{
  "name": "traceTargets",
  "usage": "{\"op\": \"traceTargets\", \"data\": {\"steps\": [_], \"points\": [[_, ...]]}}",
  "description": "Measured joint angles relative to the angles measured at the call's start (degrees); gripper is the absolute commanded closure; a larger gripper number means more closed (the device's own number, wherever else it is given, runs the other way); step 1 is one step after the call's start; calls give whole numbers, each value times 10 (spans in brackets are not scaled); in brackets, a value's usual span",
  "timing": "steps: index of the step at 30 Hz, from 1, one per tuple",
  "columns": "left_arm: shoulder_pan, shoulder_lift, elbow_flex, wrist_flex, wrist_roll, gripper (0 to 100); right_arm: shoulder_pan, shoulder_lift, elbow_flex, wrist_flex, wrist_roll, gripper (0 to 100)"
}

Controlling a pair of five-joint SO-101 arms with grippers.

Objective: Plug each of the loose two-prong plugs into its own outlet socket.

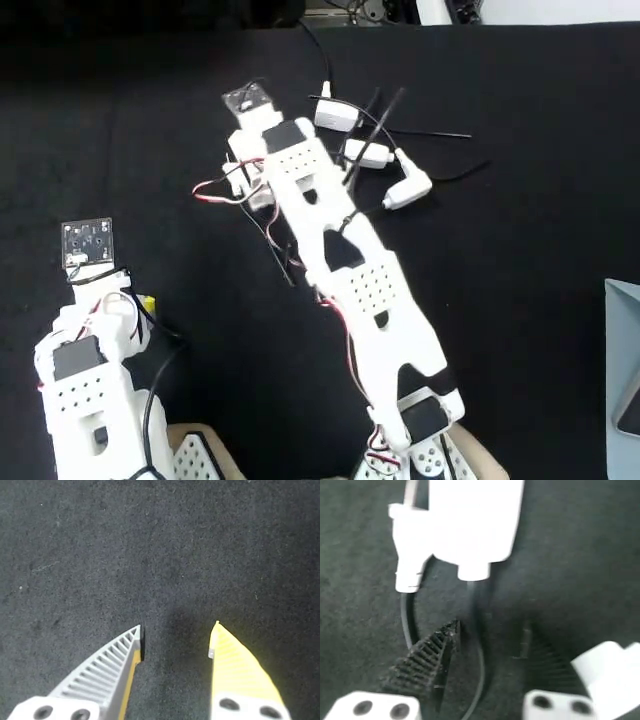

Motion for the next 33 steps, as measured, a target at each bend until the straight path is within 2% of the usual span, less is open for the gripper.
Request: {"op": "traceTargets", "data": {"steps": [1,4,12,21,26,33], "points": [[0,0,0,0,0,775,1,-1,2,-4,0,991],[0,0,0,0,0,775,4,-2,1,9,0,988],[0,0,0,0,0,775,-7,1,-86,147,0,986],[0,0,0,0,0,775,-18,-84,-139,156,-2,987],[0,0,0,0,0,775,-43,-197,-62,156,-2,987],[0,0,0,0,0,775,-71,-410,138,156,-2,987]]}}
